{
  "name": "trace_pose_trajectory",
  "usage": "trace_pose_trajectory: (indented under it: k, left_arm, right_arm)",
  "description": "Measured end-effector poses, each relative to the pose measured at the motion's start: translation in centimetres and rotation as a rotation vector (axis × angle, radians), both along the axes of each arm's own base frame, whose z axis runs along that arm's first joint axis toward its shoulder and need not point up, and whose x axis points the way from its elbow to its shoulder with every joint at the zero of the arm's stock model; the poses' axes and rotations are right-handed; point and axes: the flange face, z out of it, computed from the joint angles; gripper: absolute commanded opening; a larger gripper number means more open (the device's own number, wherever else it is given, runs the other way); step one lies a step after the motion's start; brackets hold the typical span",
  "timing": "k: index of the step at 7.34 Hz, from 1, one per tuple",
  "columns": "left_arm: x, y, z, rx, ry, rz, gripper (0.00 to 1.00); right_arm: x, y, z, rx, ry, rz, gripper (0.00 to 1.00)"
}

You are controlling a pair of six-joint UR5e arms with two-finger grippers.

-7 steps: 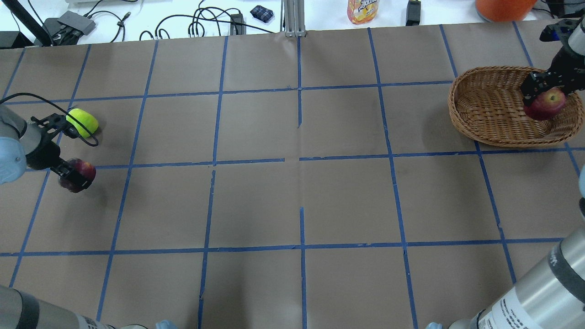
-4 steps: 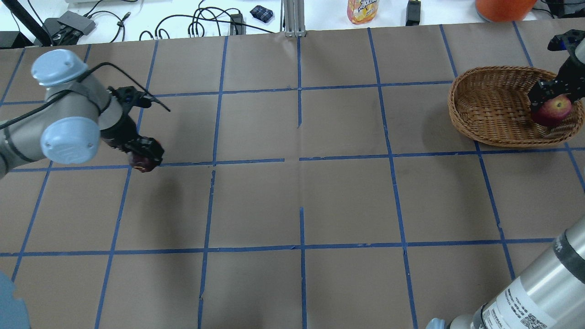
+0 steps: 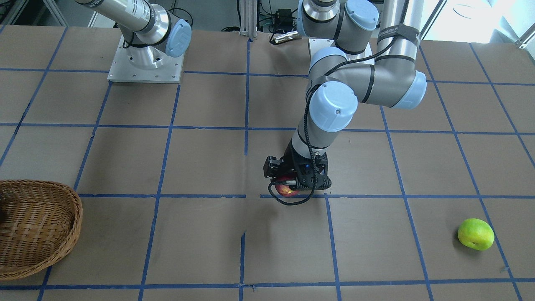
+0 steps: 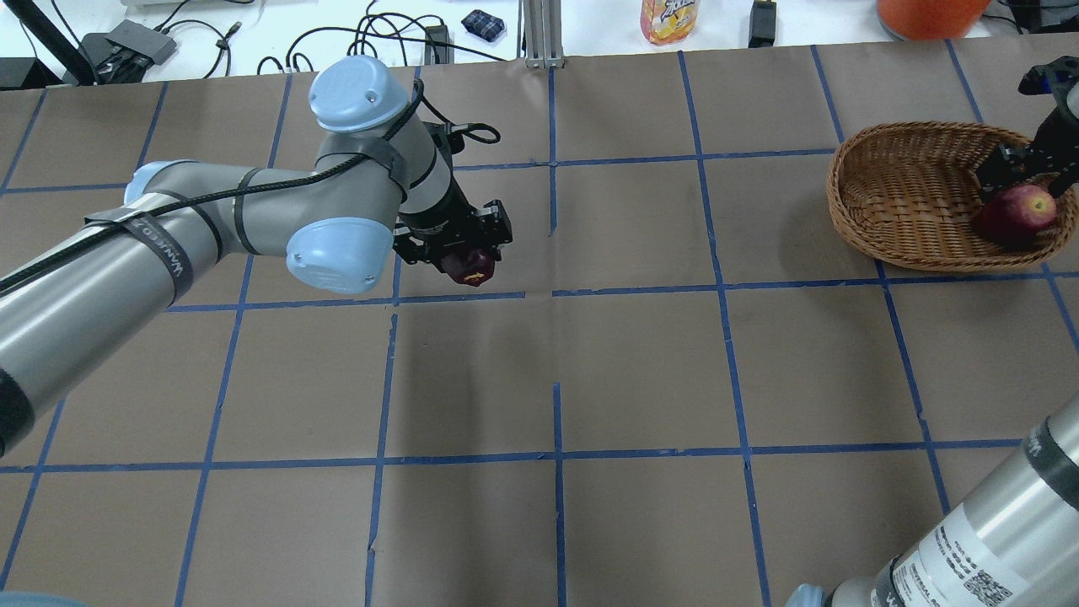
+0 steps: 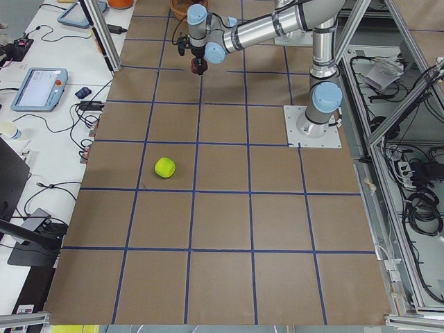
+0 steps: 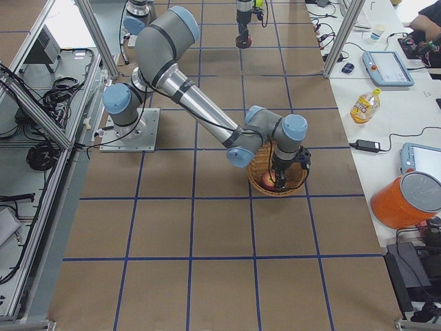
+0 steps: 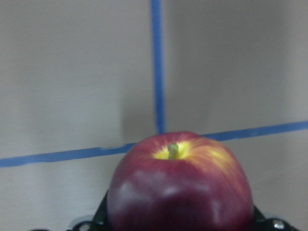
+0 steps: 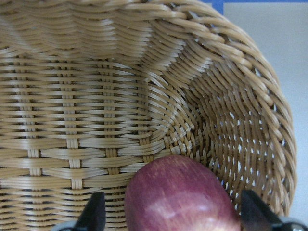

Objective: Put all apples into basket
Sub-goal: 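Carry the dark red apple mid-table with the left gripper and lower it, then open the left gripper and withdraw while the right gripper moves toward the dark red apple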

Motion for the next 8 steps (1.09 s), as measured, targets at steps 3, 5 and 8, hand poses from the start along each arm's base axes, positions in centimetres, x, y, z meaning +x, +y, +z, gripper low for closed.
trace_pose_trajectory:
  k: [3,5,8]
  left_arm:
    - [-4.7,0.4,-2.9,-0.035,0.014,0.016,0.17]
    - [-5.6,1.0,-4.6,-0.025,0.008,0.019,1.0]
    - [-5.5,1.7,-5.6,-0.055,0.023,0.032,1.0]
  right_arm:
    - [3.3,1.1,5.6,0.022,-0.023,-0.034,1.0]
    - [10.5,1.5,10.5,0.029,-0.06,-0.033,1.0]
    - [21.3,2.3,15.0,0.044,-0.073,0.017,1.0]
